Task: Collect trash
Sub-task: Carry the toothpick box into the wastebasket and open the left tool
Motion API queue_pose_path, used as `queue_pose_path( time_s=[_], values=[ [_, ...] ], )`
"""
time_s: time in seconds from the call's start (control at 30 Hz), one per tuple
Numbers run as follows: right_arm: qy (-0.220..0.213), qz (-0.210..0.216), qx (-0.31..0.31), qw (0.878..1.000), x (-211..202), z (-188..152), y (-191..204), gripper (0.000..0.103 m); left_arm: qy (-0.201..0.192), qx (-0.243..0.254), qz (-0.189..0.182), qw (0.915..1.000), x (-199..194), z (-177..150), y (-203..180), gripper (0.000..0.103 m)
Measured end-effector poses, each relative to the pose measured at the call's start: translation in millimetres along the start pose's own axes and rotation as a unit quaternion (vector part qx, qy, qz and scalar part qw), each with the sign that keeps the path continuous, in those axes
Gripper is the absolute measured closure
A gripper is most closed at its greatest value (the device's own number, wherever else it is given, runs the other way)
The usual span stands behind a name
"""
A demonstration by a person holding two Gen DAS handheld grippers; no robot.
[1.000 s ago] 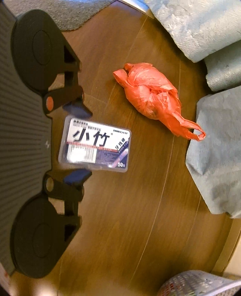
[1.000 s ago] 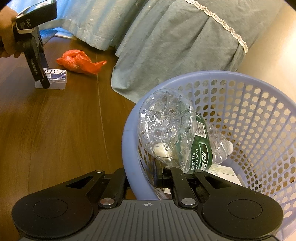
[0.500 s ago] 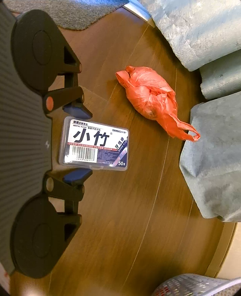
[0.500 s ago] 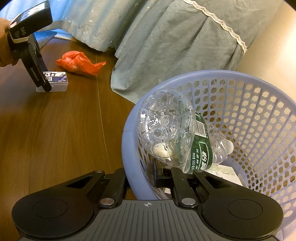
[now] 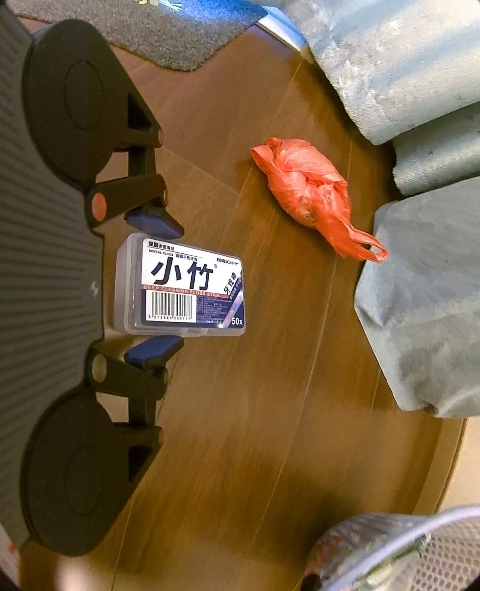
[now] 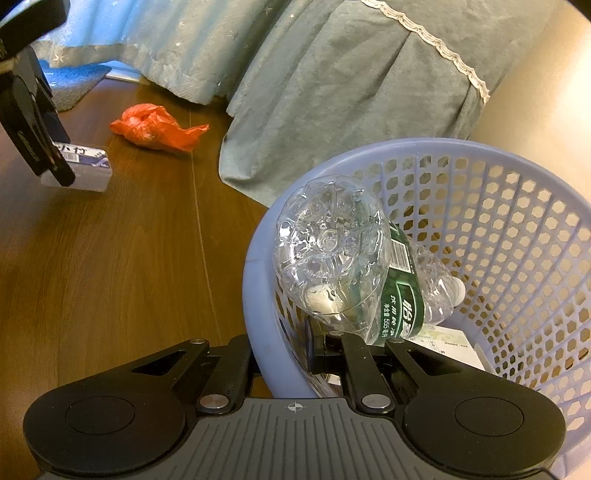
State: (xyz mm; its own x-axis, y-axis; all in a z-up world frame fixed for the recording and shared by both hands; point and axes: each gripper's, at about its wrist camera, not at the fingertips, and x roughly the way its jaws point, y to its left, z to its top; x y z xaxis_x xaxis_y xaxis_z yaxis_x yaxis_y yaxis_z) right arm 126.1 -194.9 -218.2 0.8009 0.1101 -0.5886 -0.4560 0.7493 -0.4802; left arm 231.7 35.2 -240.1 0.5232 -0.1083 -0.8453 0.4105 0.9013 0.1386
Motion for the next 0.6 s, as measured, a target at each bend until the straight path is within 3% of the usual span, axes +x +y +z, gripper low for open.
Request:
queue_pose_path(
  time_s=[0.23, 0.6],
  values=[
    [-0.001, -0.001, 0.002, 1.000, -1.6, -1.5, 0.6, 0.097, 0.002, -0.038, 0.002, 0.9993, -26.9, -0.4, -8.5, 0.051],
    [0.000, -0.001, -0.002, 1.000, -1.9, -1.8, 1.5, 0.097, -0.020, -0.012, -0.019, 0.9995, -42.7, 16.0, -32.3, 0.051]
  ],
)
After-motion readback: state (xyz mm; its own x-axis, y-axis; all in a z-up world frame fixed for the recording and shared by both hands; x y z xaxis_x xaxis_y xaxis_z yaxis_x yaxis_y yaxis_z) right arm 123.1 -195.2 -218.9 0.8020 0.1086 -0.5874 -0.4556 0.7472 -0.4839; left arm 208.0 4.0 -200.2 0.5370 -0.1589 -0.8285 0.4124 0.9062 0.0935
